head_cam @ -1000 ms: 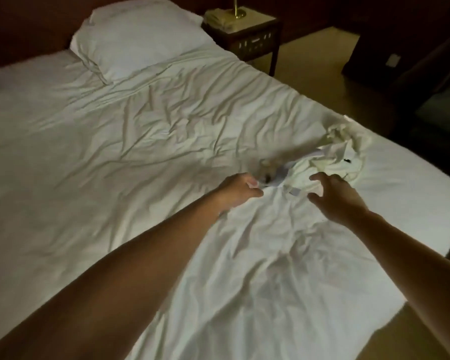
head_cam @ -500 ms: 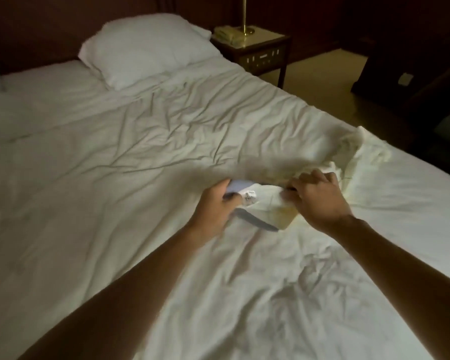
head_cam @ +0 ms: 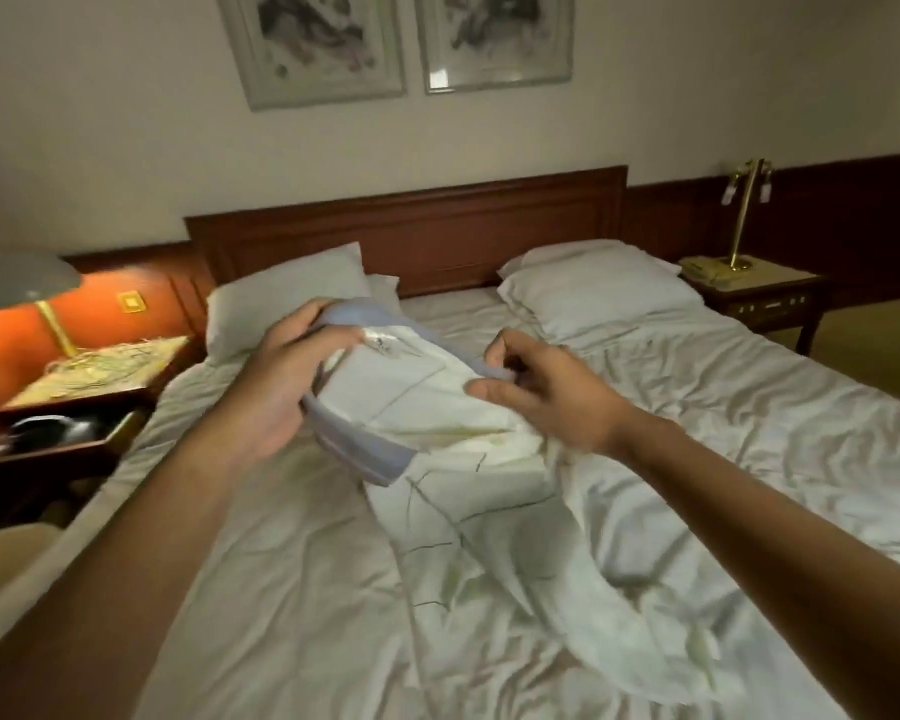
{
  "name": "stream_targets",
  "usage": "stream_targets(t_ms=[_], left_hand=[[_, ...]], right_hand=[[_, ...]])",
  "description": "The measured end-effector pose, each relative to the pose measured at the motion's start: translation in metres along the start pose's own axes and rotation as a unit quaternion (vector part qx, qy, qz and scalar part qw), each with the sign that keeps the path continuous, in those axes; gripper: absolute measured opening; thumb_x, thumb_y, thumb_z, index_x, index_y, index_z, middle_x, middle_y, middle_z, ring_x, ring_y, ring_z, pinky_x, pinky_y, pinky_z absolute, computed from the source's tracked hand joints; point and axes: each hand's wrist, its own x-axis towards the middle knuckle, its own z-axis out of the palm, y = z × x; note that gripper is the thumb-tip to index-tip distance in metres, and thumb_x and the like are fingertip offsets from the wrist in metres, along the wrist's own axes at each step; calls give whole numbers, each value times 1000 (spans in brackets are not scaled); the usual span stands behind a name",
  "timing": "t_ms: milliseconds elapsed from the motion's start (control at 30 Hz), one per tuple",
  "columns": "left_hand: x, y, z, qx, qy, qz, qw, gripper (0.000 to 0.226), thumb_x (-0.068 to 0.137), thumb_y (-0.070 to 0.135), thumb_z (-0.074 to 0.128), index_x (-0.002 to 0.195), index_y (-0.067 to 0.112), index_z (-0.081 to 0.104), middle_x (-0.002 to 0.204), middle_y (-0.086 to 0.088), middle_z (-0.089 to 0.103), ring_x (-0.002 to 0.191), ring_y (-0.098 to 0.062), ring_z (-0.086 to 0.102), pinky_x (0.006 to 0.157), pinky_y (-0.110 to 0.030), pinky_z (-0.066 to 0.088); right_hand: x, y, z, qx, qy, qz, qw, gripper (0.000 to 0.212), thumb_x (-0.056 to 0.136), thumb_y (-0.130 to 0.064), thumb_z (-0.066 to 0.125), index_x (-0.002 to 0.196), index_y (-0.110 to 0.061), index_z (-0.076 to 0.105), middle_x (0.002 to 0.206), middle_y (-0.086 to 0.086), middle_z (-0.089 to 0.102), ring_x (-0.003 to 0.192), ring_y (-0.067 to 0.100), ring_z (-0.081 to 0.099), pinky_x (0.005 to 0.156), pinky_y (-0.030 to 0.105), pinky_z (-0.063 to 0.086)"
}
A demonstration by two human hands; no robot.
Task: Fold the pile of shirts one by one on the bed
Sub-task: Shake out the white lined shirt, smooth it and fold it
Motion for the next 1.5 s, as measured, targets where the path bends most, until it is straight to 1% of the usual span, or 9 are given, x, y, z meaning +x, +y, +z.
stream_targets(t_ms=[200, 367, 500, 667, 867, 1100, 1233, 1333, 1500], left_hand=[[-44, 35, -102, -60, -3, -30, 998, 40, 77, 24, 78, 116, 23, 70, 119, -6, 72, 110, -19, 68, 89, -29, 53], [-83, -86, -118, 331, -227, -94, 911, 107, 46, 45, 97, 134, 65, 39, 132, 42, 46, 122, 19, 41, 100, -11, 39], [-124, -218, -112, 494, -284, -179, 802, 40, 61, 36, 92, 91, 37, 66, 93, 20, 70, 82, 4, 64, 72, -20, 52], [-186, -310, -107, 311, -248, -223, 890, 50, 70, 38, 89, 114, 31, 66, 111, 19, 72, 101, 4, 66, 82, -14, 50], [-196, -311, -132, 475, -237, -124, 838, 26, 76, 26, 86, 78, 18, 61, 70, 15, 60, 70, -6, 53, 66, -26, 40], [-158, -169, -70, 432, 40, 77, 898, 29, 94, 36, 67, 81, 11, 58, 75, 1, 61, 74, -17, 56, 65, -32, 36], [-192, -133, 33, 253, -131, 35, 958, 14, 94, 32, 68, 94, 18, 64, 91, 2, 72, 83, -12, 64, 72, -27, 45], [-229, -155, 85, 160, -356, -141, 910, 34, 98, 37, 61, 128, 22, 58, 128, -7, 67, 116, -21, 65, 86, -33, 56], [-257, -230, 62, 326, -263, -129, 899, 33, 98, 30, 62, 129, 19, 61, 129, -2, 64, 117, -19, 62, 97, -30, 48]], right_hand=[[27, -84, 48, 6, -80, 48, 996, 46, 89, -48, 68, 48, -35, 52, 48, -16, 44, 45, 2, 40, 47, 14, 31], [-29, -5, 98, 123, -98, 112, 981, 20, 93, -28, 68, 103, -12, 73, 91, 3, 76, 80, 17, 71, 67, 25, 51], [-99, 99, 156, 36, -104, 138, 984, 12, 90, -15, 72, 90, -7, 64, 71, 0, 62, 57, 7, 56, 47, 21, 41], [-165, 193, 191, -51, -105, 145, 982, 34, 84, -36, 77, 92, -9, 58, 77, -2, 58, 72, 15, 54, 64, 27, 40], [-193, 195, 181, -48, -207, 93, 973, 33, 89, -68, 54, 98, -39, 68, 91, -13, 68, 87, 4, 63, 77, 18, 47], [-158, 162, 99, -165, 71, 82, 980, 22, 101, -41, 47, 106, -21, 54, 104, 2, 50, 100, 22, 50, 76, 31, 37], [-179, 154, 62, -247, 34, 242, 938, 34, 101, -21, 47, 133, -25, 57, 136, 20, 42, 124, 37, 42, 103, 43, 40], [-227, 145, 59, -160, 97, 276, 943, 45, 93, -3, 45, 131, -21, 61, 130, 21, 53, 107, 35, 55, 84, 38, 47], [-310, 122, 105, -134, 76, 218, 964, 26, 98, -13, 51, 117, -22, 68, 113, 9, 70, 99, 24, 65, 86, 34, 47]])
